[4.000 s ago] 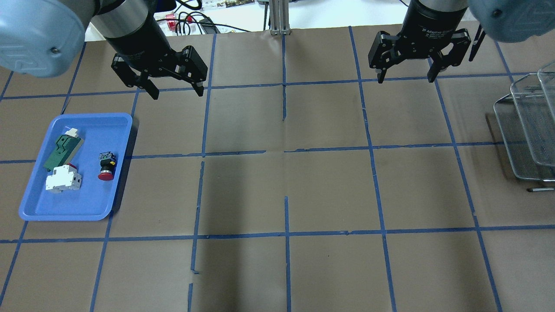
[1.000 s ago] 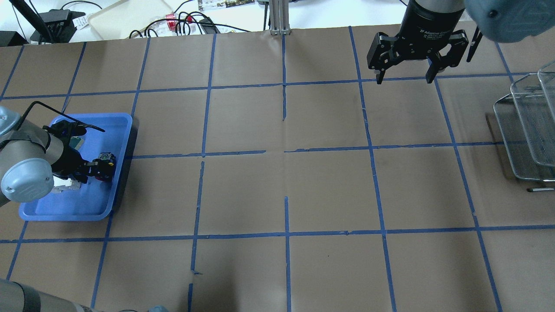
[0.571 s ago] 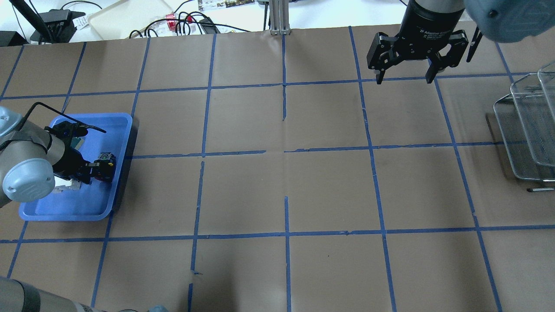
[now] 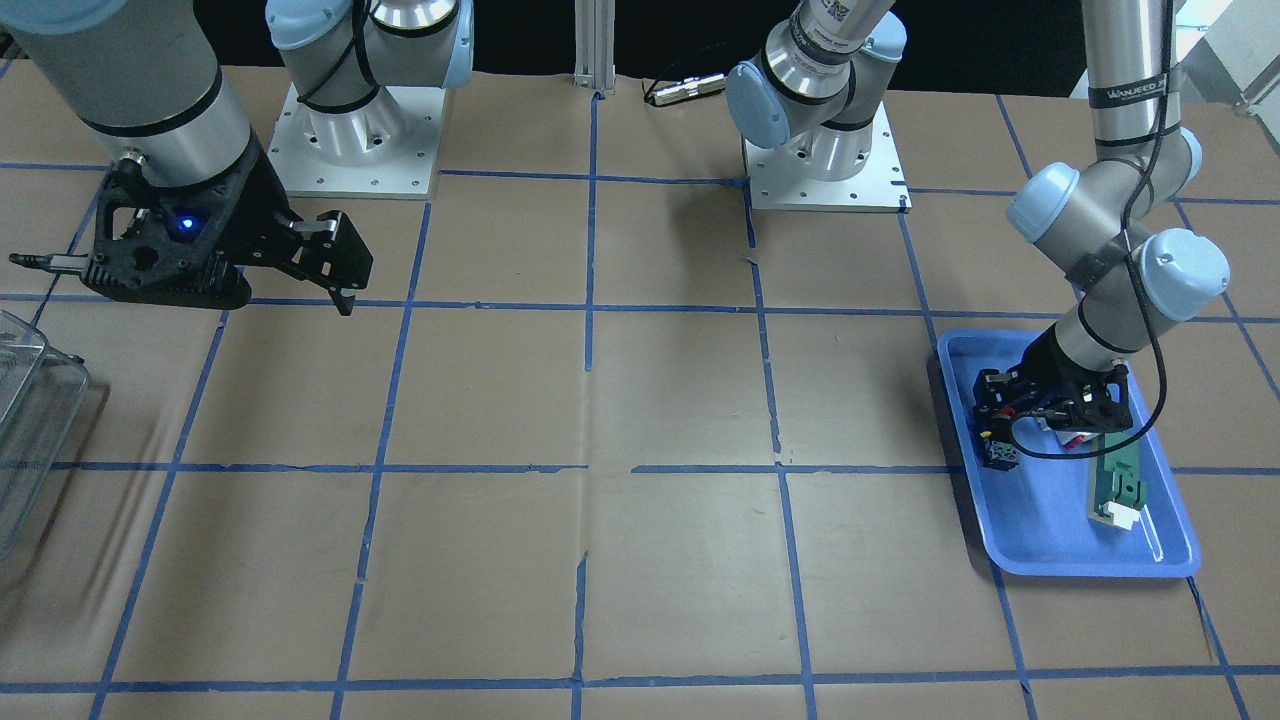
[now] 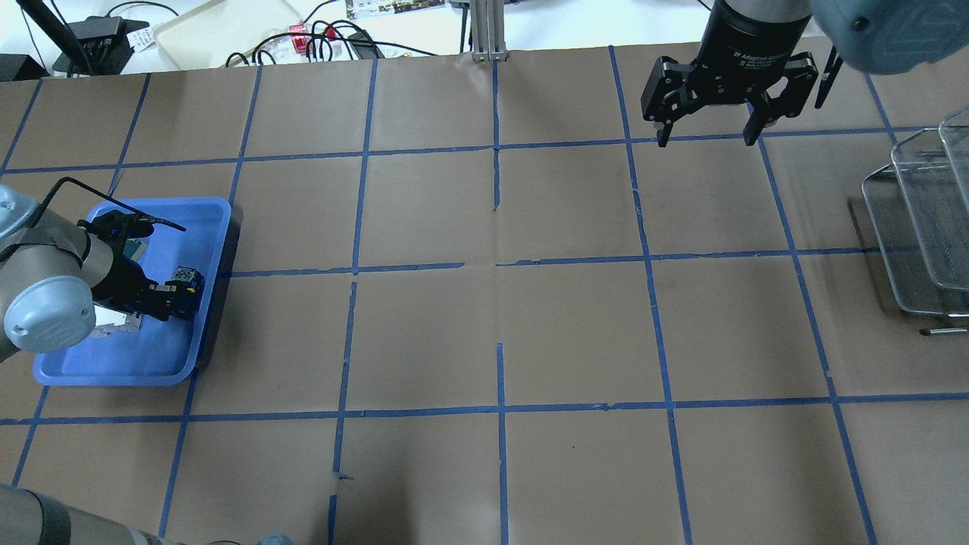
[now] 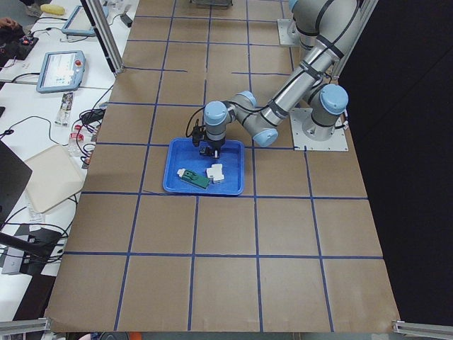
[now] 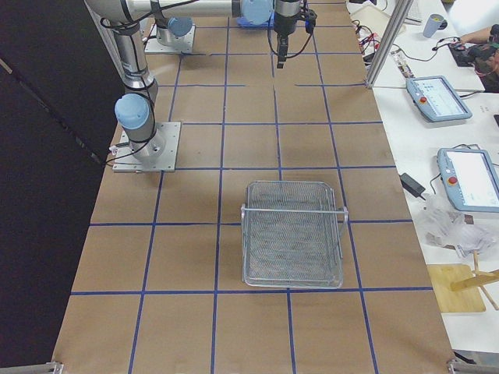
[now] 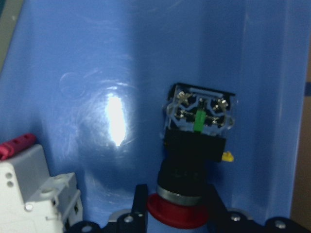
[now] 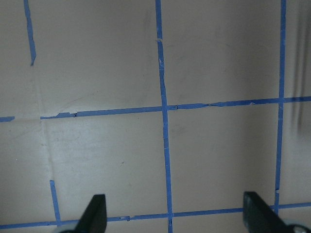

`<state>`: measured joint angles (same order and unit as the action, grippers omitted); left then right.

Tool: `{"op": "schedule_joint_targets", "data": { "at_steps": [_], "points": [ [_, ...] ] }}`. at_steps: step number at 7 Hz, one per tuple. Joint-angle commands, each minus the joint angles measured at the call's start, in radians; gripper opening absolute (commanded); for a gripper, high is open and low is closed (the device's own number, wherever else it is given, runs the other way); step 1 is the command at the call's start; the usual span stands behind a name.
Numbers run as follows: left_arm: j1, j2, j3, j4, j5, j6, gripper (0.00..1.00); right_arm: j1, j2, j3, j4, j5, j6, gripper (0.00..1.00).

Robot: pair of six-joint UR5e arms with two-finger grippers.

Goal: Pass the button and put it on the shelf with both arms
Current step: 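Lift the push button out of the tray with the left gripper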

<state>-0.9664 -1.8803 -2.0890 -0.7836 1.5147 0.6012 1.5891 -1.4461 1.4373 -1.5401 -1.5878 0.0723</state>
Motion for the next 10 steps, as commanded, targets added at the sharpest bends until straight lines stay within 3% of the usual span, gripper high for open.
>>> {"op": "schedule_joint_targets", "data": {
  "at_steps": [1, 2, 3, 5, 7, 8, 9, 10],
  "points": [
    [-0.002, 0.019, 0.001, -0.011, 0.001, 0.002, 0.22, 0.0, -0.002, 0.002, 0.002, -0.001, 0.0, 1.0],
    [-0.02, 0.045, 0.009, -0.026, 0.002, 0.018, 0.22, 0.0, 0.0, 0.002, 0.0, 0.0, 0.0, 1.0],
    [-0.021, 0.085, 0.068, -0.146, -0.002, 0.028, 0.22, 0.0, -0.002, 0.002, 0.0, -0.001, 0.001, 1.0],
    [-0.108, 0.134, 0.32, -0.499, -0.051, 0.054, 0.22, -0.012, 0.003, -0.008, -0.003, 0.0, -0.009, 1.0],
    [-0.277, 0.171, 0.499, -0.707, -0.066, 0.193, 0.22, -0.014, -0.002, -0.018, 0.011, -0.006, -0.087, 1.0],
    [-0.358, 0.184, 0.535, -0.714, -0.1, 0.25, 0.22, -0.018, 0.006, -0.018, 0.056, -0.004, -0.08, 1.0],
    [-0.414, 0.2, 0.531, -0.714, -0.193, 0.329, 0.22, -0.018, -0.002, -0.034, 0.066, 0.012, -0.082, 1.0],
    [-0.432, 0.211, 0.518, -0.704, -0.335, 0.438, 0.22, -0.026, 0.003, -0.06, 0.075, 0.107, -0.089, 1.0]
  ]
}}
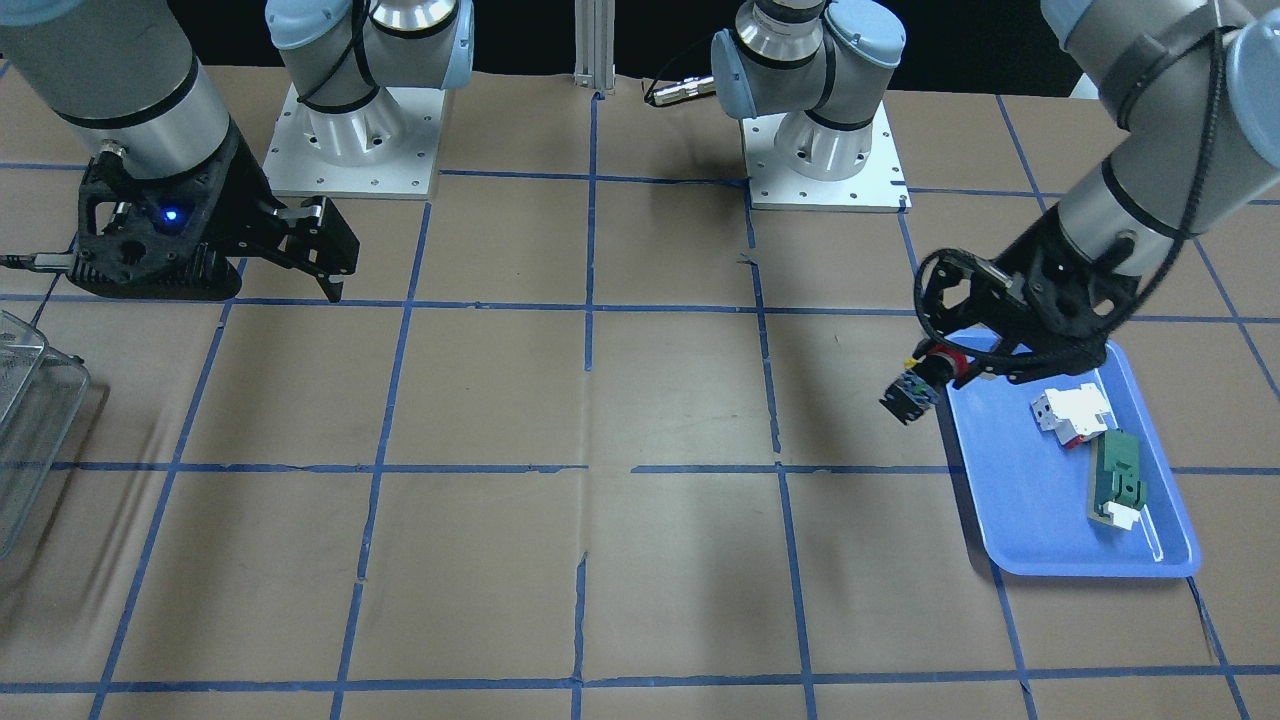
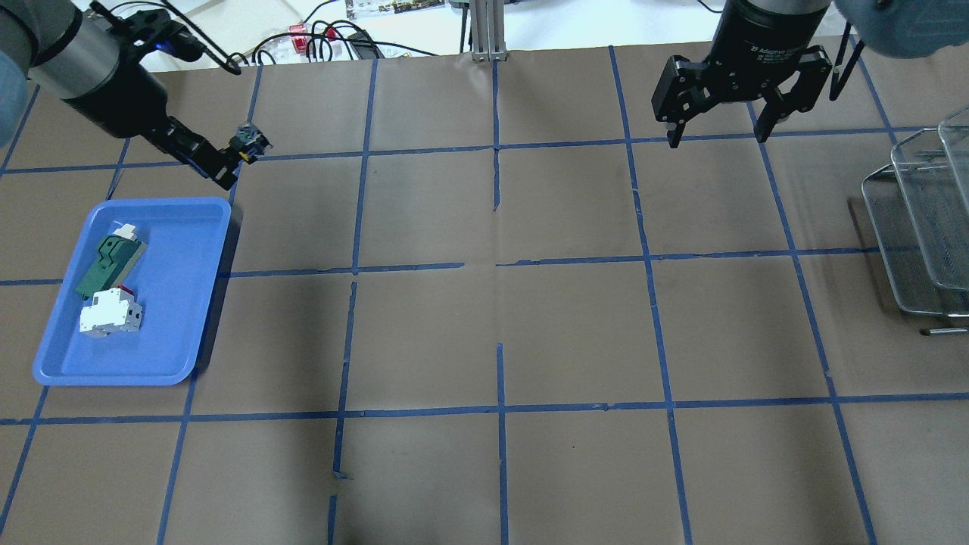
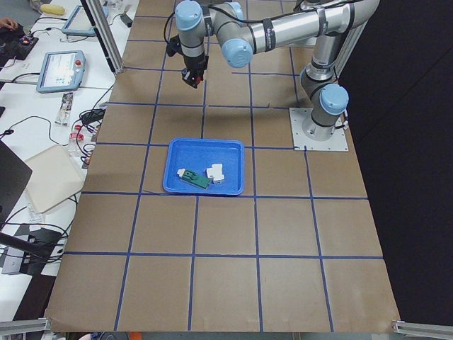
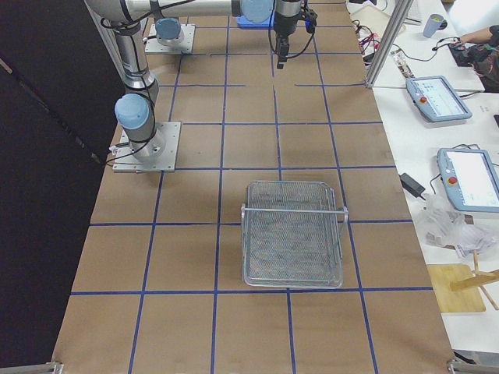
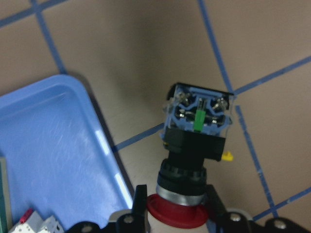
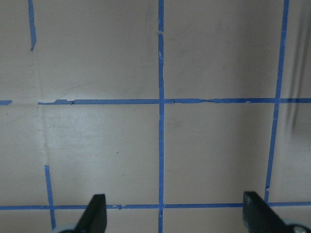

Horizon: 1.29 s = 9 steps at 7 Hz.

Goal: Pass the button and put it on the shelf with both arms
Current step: 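Lift the push button out of the tray with the left gripper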

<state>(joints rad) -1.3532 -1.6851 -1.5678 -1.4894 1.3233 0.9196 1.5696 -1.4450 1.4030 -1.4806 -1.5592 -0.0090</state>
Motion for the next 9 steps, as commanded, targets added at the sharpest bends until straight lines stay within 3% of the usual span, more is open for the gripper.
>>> {"op": "schedule_joint_targets", "data": {
  "at_steps": [1, 2, 4, 6, 7, 9],
  "points": [
    [-0.067, 0.002, -0.003, 0.006, -0.188, 0.233, 0.1, -0.02, 0.005, -0.027, 0.007, 0.12, -0.014, 1.0],
    [-0.111, 0.005, -0.005, 0.017, -0.194, 0.322, 0.01, -0.019, 0.014, -0.007, 0.019, 0.19, -0.028, 1.0],
    [-0.165, -0.021, -0.038, 0.076, -0.468, 0.55, 0.0, -0.016, 0.047, 0.014, -0.006, 0.18, -0.032, 1.0],
    [-0.173, -0.027, -0.115, 0.22, -0.554, 0.57, 0.0, -0.003, 0.089, 0.008, -0.032, 0.18, -0.144, 1.0],
    [-0.2, -0.042, -0.145, 0.236, -0.573, 0.573, 0.0, -0.003, 0.095, 0.017, -0.091, 0.188, -0.201, 1.0],
    [-0.251, -0.051, -0.166, 0.239, -0.575, 0.588, 0.0, 0.07, 0.098, 0.021, -0.092, 0.206, -0.209, 1.0]
  ]
}}
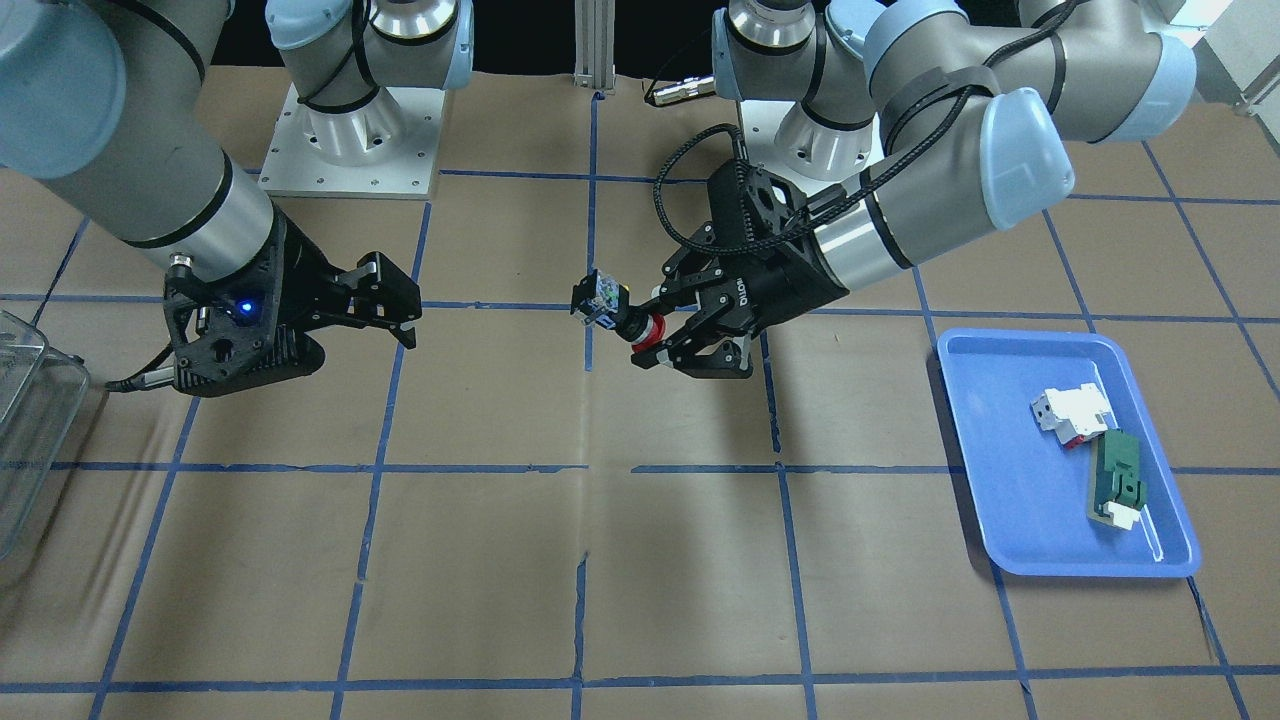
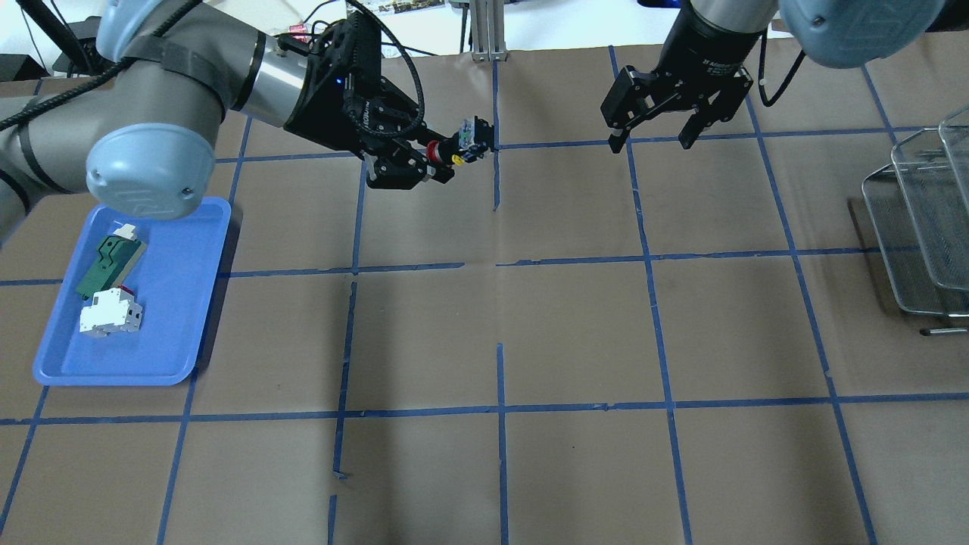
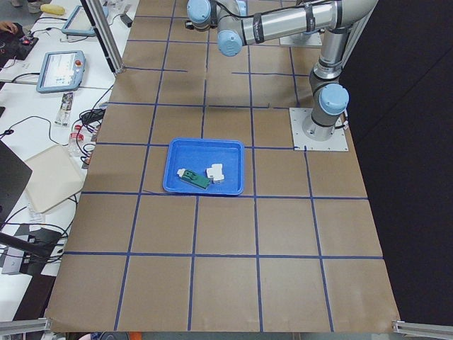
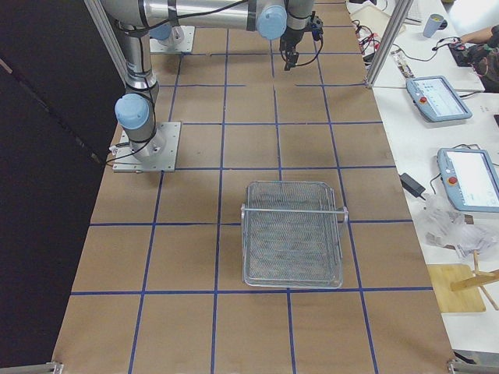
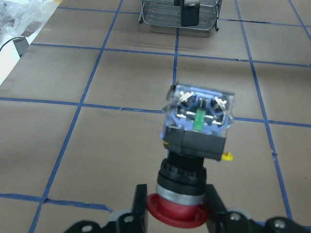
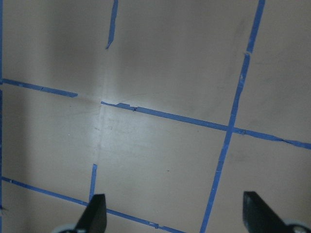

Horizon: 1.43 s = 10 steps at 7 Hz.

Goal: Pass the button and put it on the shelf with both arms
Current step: 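Carry the button toward the right gripper while the right gripper approaches it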

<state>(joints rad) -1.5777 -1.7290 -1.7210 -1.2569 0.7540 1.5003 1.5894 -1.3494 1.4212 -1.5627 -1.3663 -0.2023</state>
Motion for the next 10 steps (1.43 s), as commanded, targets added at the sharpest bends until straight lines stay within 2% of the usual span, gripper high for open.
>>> {"op": "schedule_joint_targets", "data": {
  "at_steps": [1, 2, 6, 8, 10],
  "points": [
    [-0.031, -0.011, -0.009, 0.008, -0.005, 0.008, 0.0, 0.131, 0.007, 0.002, -0.017, 0.022, -0.02, 1.0],
    [-0.042, -0.014, -0.011, 0.007, -0.007, 0.009, 0.0, 0.177, 0.012, 0.005, -0.042, 0.007, -0.044, 1.0],
    [-0.047, -0.008, -0.012, 0.007, -0.005, 0.008, 0.0, 0.158, -0.017, 0.01, -0.066, 0.006, -0.47, 1.0],
    [-0.038, -0.004, -0.015, 0.007, -0.007, 0.038, 0.0, 0.155, -0.033, 0.025, -0.066, 0.004, -0.611, 1.0],
    [-0.039, -0.003, -0.014, 0.007, -0.007, 0.037, 0.0, 0.155, -0.092, 0.048, -0.065, 0.024, -0.771, 1.0]
  ]
}}
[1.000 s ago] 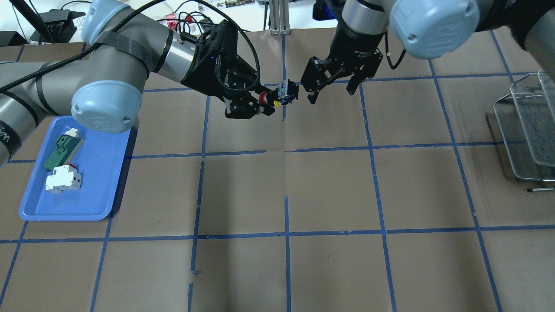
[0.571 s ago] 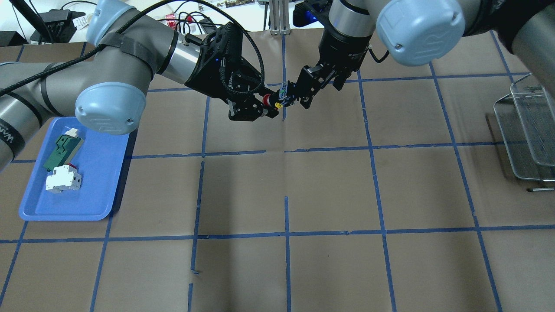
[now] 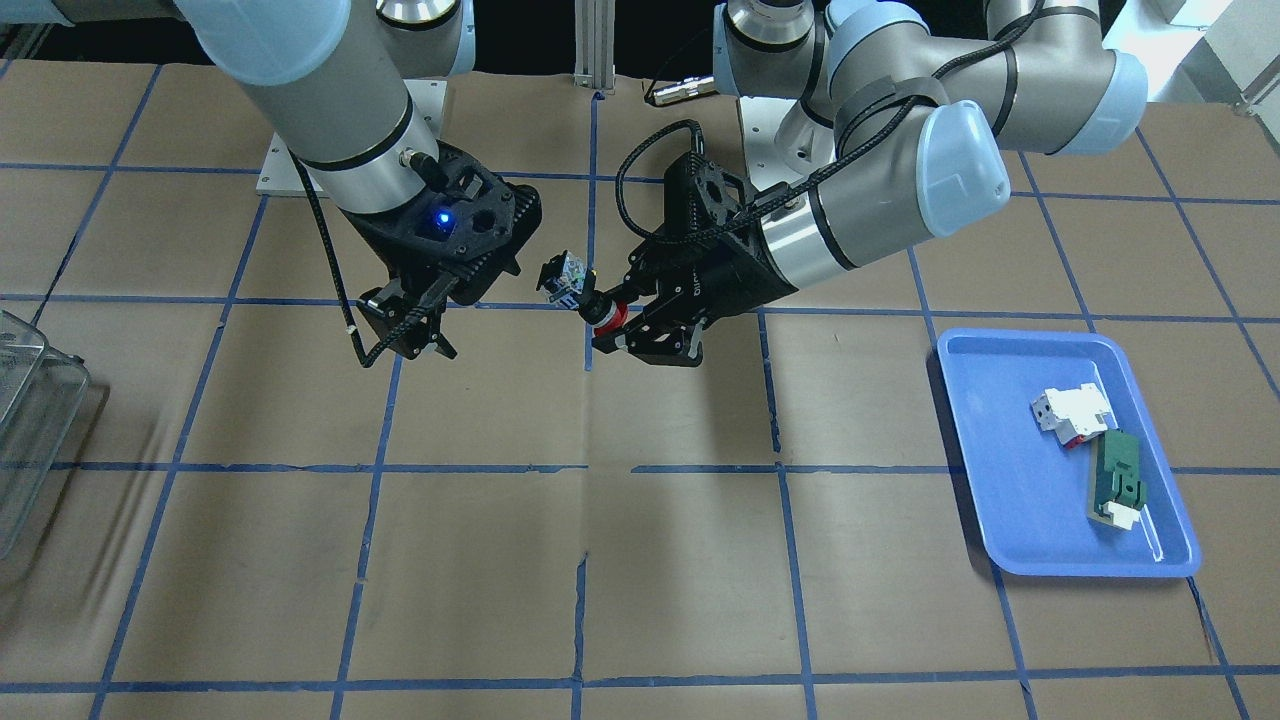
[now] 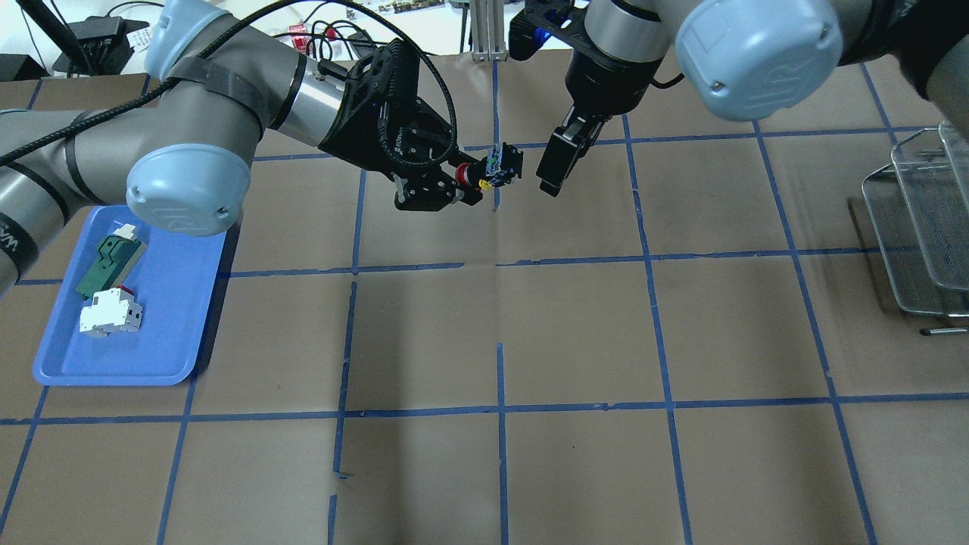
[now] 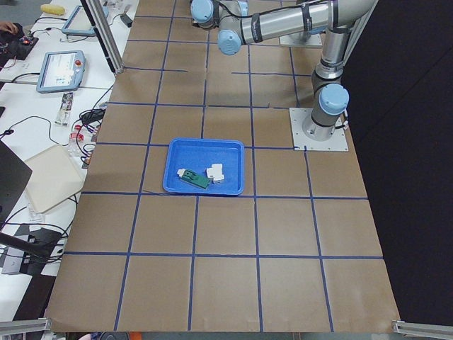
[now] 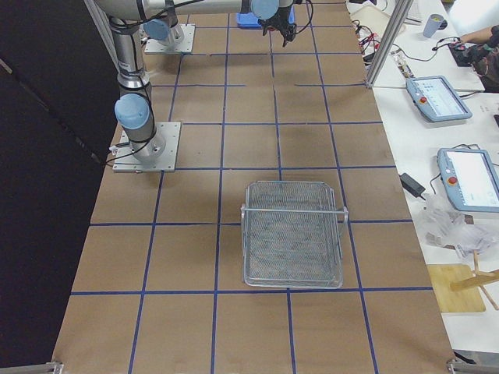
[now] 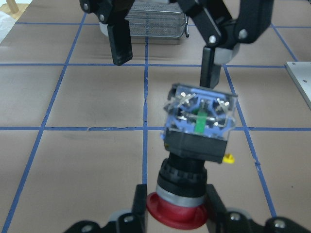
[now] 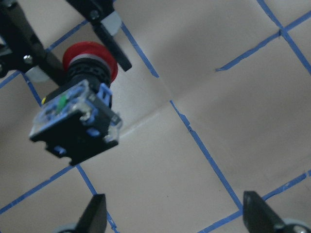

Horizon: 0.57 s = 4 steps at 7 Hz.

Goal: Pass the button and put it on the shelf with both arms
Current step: 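Carry the button toward the right gripper while the right gripper approaches it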

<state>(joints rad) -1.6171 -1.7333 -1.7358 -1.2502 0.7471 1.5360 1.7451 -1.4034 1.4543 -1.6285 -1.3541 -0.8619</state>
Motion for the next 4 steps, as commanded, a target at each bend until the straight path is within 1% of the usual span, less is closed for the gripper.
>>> {"op": "schedule_joint_targets", "data": {
  "at_steps": [1, 2, 3, 4],
  "points": [
    [0.0, 0.001, -0.001, 0.0, 0.0, 0.001, 0.0, -0.001, -0.07, 0.036, 0.019, 0.117, -0.137, 0.97],
    [0.0, 0.003, -0.001, 0.0, 0.0, 0.001, 0.0, -0.007, -0.095, 0.064, 0.025, 0.162, -0.138, 0.98],
    [0.0, 0.003, -0.001, 0.0, 0.001, 0.001, 0.0, -0.009, -0.115, 0.102, 0.015, 0.174, -0.19, 1.0],
    [0.002, 0.003, -0.001, 0.0, 0.001, 0.001, 0.0, -0.009, -0.121, 0.11, 0.0, 0.194, -0.279, 0.99]
  ]
}}
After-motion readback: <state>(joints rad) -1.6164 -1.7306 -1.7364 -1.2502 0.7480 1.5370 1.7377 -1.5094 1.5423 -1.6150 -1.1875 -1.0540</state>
